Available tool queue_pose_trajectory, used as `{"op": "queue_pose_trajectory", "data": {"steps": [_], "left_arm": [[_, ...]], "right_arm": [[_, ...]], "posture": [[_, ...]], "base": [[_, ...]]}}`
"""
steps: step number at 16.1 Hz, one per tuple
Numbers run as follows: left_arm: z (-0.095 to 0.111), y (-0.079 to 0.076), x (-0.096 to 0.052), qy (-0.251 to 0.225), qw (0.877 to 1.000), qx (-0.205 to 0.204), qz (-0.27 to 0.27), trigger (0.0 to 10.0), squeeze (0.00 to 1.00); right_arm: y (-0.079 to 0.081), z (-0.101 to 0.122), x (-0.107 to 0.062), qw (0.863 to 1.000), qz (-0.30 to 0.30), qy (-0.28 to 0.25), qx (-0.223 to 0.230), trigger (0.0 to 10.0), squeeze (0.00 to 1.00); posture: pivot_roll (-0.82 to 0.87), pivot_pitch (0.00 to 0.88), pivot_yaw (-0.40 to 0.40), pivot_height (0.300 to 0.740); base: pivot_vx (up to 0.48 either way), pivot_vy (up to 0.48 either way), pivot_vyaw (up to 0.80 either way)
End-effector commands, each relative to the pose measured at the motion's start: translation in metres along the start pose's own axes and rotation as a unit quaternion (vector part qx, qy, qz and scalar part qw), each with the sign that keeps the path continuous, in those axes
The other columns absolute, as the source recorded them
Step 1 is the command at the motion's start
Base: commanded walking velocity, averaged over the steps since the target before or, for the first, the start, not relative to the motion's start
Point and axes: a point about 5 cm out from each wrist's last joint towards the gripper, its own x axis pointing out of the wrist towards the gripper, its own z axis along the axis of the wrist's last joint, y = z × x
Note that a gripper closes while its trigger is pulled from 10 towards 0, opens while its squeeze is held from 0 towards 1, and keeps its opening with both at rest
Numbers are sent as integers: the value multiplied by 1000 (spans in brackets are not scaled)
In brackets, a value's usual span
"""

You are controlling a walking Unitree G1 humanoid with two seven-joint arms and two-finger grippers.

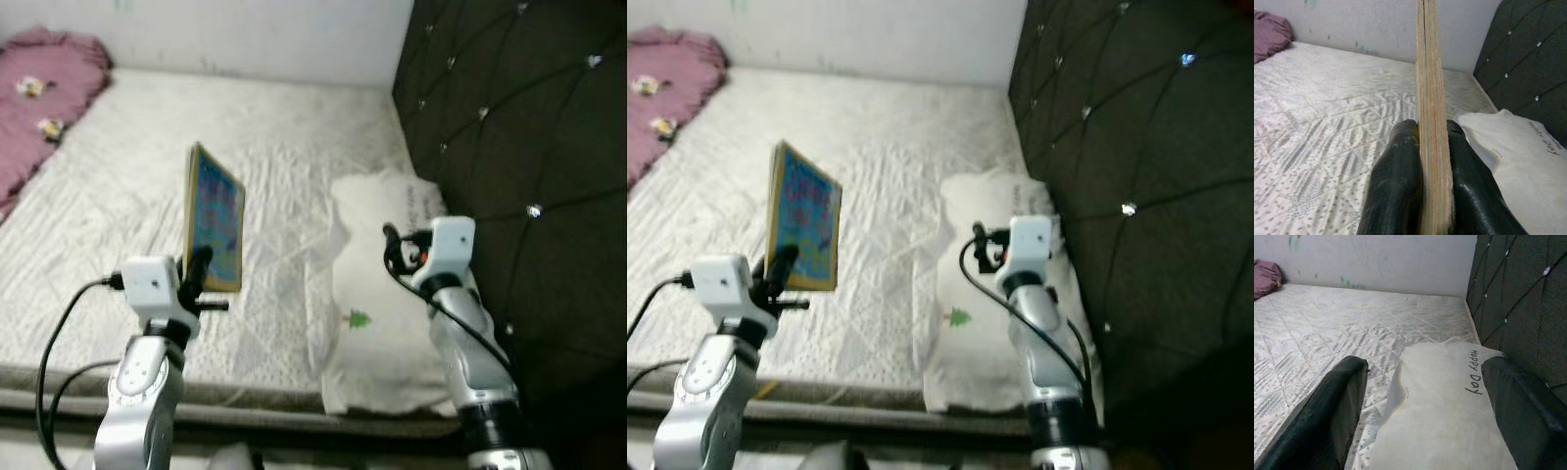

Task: Clean up the room

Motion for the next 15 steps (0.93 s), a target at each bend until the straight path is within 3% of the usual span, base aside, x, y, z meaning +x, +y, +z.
{"op": "queue_pose_trajectory", "data": {"steps": [1,11,15], "left_arm": [[7,-10,3,-18,1000,-1,-21,10000,0],[6,-11,5,-18,1000,-1,-16,10000,0],[6,-12,5,-19,1000,1,-18,10000,0]], "right_arm": [[-9,0,-1,1000,-14,-1,-4,10000,0],[-9,0,0,1000,-13,1,-7,10000,0],[-9,0,0,1000,-12,1,-7,10000,0]], "posture": [[-41,0,-25,740],[-43,0,-26,740],[-43,0,-26,740]], "base": [[0,0,0],[0,469,0],[0,0,0]]}}
